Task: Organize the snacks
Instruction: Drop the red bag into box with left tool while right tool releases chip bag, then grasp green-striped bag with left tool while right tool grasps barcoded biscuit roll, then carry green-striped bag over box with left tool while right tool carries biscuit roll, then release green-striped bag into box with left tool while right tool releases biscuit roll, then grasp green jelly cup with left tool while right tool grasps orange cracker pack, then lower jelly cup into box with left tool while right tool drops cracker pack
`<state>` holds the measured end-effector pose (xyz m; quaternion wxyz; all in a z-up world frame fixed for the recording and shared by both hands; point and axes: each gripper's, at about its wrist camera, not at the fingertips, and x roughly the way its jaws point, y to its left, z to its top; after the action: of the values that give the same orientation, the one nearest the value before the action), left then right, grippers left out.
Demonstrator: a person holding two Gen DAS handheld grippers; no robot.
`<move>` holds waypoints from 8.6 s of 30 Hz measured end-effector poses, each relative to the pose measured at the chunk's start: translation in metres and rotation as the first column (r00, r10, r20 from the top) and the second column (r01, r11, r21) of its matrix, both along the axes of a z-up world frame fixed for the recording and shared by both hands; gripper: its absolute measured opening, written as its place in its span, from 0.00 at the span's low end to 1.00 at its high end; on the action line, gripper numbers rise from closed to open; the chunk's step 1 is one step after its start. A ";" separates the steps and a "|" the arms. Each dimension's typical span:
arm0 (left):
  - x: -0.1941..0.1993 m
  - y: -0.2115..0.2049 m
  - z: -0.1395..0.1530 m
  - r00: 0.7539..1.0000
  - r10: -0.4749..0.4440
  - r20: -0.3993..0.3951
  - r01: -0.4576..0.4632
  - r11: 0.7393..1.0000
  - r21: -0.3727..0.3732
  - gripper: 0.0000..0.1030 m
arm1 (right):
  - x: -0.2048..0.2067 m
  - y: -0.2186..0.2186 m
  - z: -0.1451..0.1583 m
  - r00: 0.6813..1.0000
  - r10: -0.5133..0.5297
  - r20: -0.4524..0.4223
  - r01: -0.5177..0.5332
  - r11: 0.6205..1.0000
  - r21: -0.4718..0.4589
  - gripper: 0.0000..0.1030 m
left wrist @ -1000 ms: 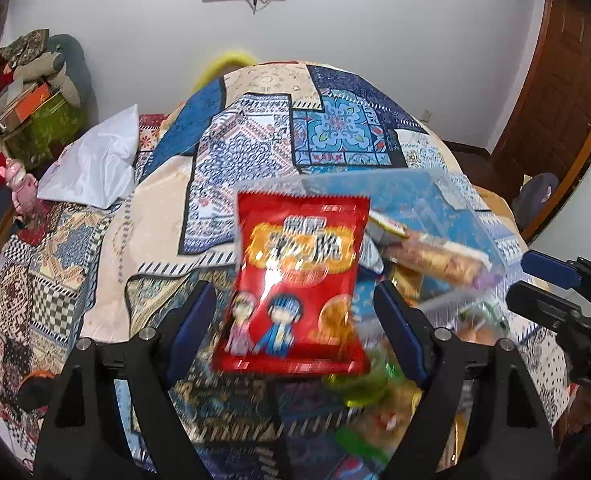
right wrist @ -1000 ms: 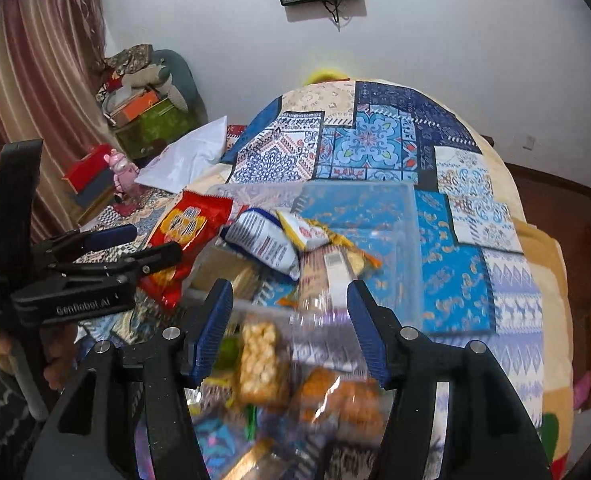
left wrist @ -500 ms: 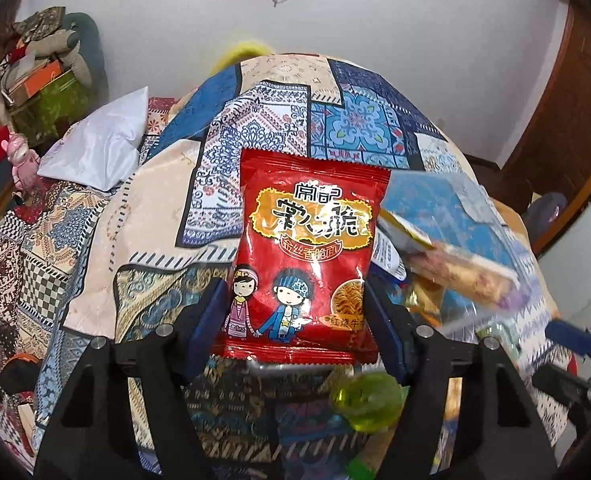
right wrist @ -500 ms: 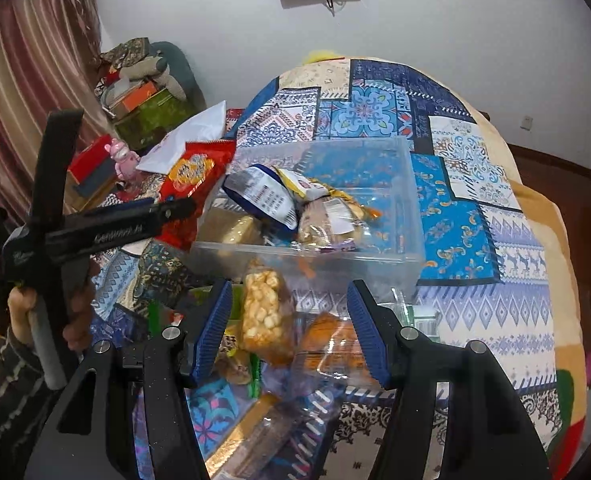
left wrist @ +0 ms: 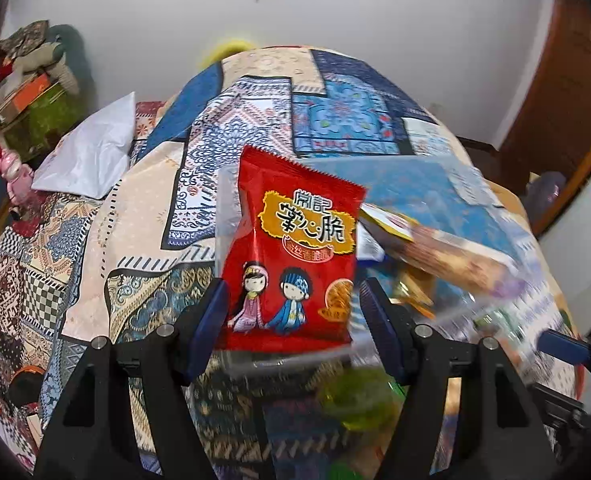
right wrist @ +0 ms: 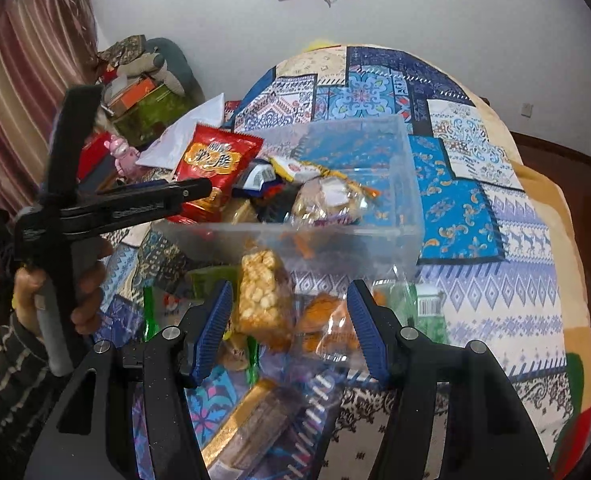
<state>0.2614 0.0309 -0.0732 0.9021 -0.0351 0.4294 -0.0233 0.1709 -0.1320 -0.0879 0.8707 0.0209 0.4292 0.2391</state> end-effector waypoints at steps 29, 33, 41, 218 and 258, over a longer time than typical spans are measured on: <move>-0.117 -0.036 -0.013 0.988 -0.139 -0.068 0.140 0.990 0.009 0.80 | -0.074 -0.001 -0.063 0.983 0.044 -0.177 -0.049 0.999 -0.020 0.56; -0.100 -0.052 -0.018 0.984 -0.160 -0.079 0.159 0.987 -0.011 0.83 | -0.077 -0.015 -0.061 0.984 0.053 -0.167 -0.060 0.998 -0.036 0.55; -0.079 -0.072 -0.036 0.984 -0.151 -0.092 0.161 0.981 0.108 0.92 | -0.082 -0.041 -0.061 0.988 0.029 -0.149 -0.044 0.994 -0.101 0.43; -0.082 -0.031 -0.058 0.993 -0.087 -0.080 0.085 0.996 -0.028 0.56 | 0.014 0.002 -0.067 0.997 0.047 -0.067 -0.056 0.989 -0.137 0.65; -0.044 -0.016 0.060 0.988 -0.047 0.149 0.051 0.998 -0.022 0.56 | 0.019 -0.005 0.047 0.987 0.021 0.162 -0.020 1.000 -0.011 0.54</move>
<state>0.2170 0.0152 -0.0127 0.9303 -0.0342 0.3613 -0.0537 0.1902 -0.1369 -0.0404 0.9003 -0.0069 0.3581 0.2472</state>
